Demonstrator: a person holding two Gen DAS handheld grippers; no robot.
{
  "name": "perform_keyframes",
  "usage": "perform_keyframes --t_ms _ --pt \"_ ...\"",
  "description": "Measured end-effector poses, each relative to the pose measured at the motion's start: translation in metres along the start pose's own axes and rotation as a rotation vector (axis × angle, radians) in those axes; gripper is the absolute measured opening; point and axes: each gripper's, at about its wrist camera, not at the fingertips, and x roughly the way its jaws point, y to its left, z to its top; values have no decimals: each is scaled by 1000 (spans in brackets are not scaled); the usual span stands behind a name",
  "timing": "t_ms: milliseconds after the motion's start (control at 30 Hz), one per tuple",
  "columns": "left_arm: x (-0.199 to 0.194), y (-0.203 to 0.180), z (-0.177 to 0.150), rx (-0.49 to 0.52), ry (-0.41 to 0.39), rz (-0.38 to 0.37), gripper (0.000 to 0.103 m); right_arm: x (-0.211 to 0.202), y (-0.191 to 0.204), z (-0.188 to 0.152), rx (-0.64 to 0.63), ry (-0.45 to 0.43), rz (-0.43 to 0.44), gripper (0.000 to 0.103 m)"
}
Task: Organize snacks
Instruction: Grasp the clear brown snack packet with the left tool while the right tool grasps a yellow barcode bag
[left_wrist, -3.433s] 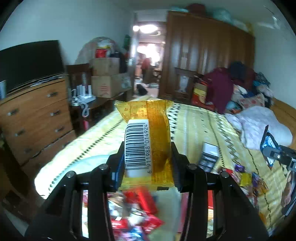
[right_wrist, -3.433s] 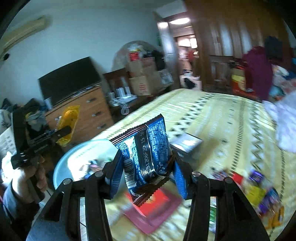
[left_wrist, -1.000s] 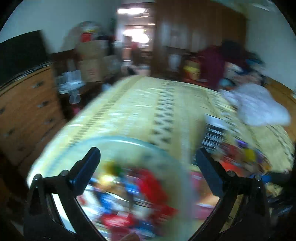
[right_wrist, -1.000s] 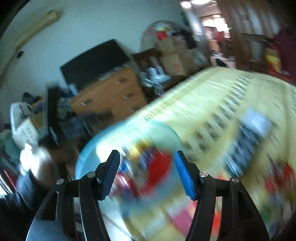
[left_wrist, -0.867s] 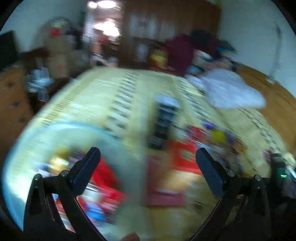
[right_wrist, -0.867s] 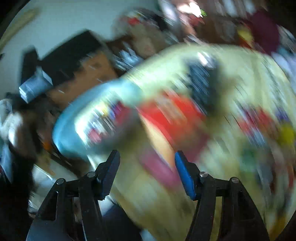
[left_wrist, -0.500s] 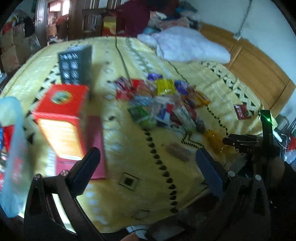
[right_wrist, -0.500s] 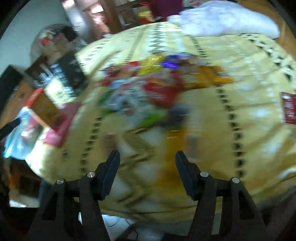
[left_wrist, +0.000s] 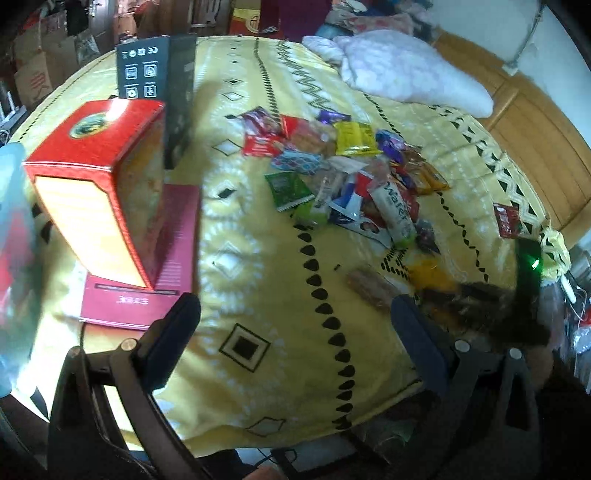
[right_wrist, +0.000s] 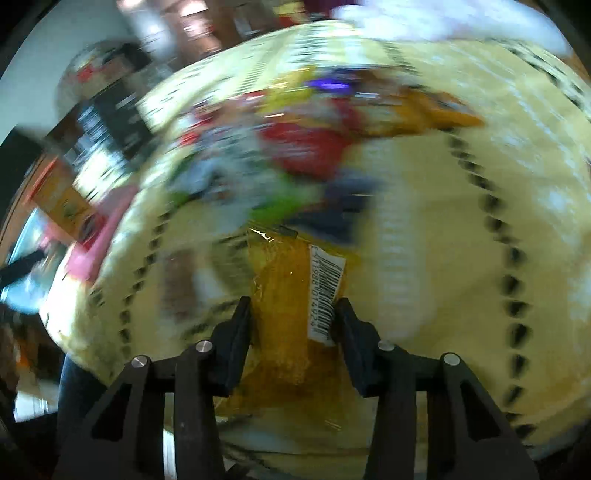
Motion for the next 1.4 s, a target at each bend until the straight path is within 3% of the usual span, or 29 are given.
perform_keyframes --t_ms 133,233,367,533,633,833,933,1033,1067,1400 --pt "-1 -3 -1 14 -1 16 103 28 48 9 -80 31 89 48" --pt "6 -4 -1 14 15 14 103 28 62 15 -74 24 164 47" --pt "32 -13 -5 50 62 -15 103 -5 41 14 -70 -54 52 47" --pt "83 -29 -10 60 125 -89 103 -18 -1 4 -17 -41 -52 51" --pt "106 -42 -13 84 135 -95 103 -21 -18 -3 37 -37 -30 64" --pt "132 -59 -18 130 143 -34 100 -17 -25 -4 72 -18 40 66" --pt "138 -55 -20 125 126 31 76 -11 -24 -4 100 -1 74 67" --pt "135 -57 -18 146 119 33 39 -7 -19 -5 96 -4 54 67" --pt "133 -57 -17 152 119 37 35 -6 -19 -5 107 -9 50 67" --pt "106 -51 -9 127 51 4 35 3 -25 -3 113 -5 -7 64"
